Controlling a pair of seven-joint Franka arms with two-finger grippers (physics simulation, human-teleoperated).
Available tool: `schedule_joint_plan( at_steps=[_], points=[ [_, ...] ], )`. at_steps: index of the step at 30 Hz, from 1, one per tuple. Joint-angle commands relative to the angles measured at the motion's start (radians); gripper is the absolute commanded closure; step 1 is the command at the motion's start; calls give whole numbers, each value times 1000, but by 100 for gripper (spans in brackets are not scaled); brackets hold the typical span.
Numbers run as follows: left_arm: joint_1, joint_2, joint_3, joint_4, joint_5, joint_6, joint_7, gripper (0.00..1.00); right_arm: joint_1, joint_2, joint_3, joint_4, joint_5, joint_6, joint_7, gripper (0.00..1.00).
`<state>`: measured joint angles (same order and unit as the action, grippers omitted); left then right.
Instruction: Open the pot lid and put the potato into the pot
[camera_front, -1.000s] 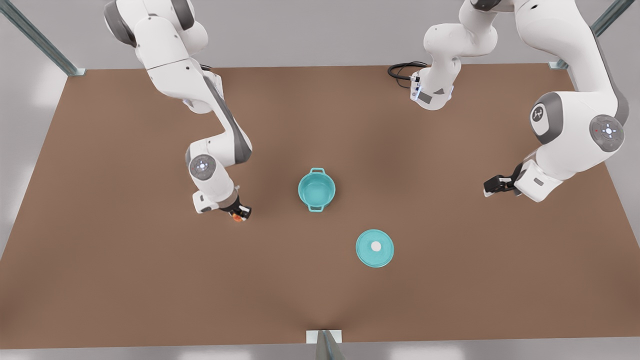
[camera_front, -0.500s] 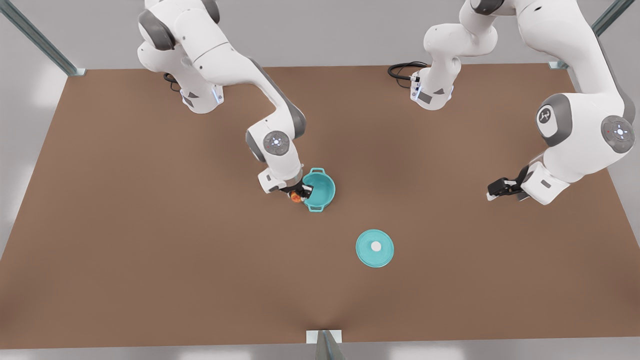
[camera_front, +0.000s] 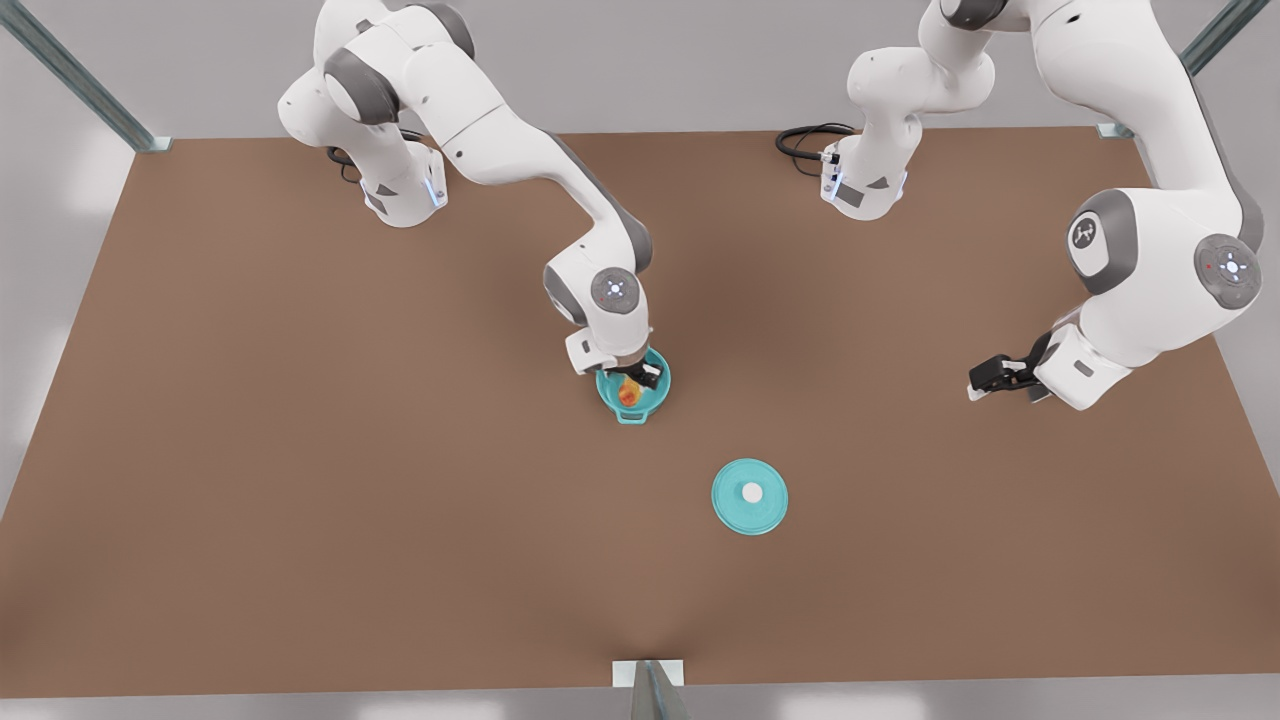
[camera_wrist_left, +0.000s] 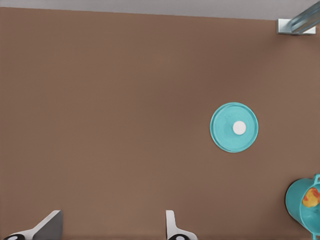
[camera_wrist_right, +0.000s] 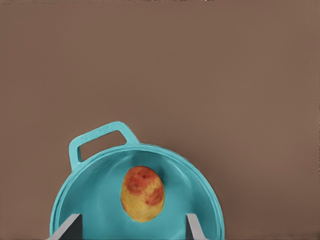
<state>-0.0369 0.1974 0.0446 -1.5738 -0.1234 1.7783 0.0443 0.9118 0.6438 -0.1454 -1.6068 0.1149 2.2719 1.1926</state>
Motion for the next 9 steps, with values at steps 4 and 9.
schedule_joint_plan(
  at_steps=[4, 9],
  points=[
    [0, -1, 0, -2, 1, 0, 5, 0, -54, -230, -417, -5, -3, -425, -350, 0],
    [0, -1, 0, -3, 1, 0, 5, 0, -508, -409, -387, -82, -104, -494, -1136, 0]
  ],
)
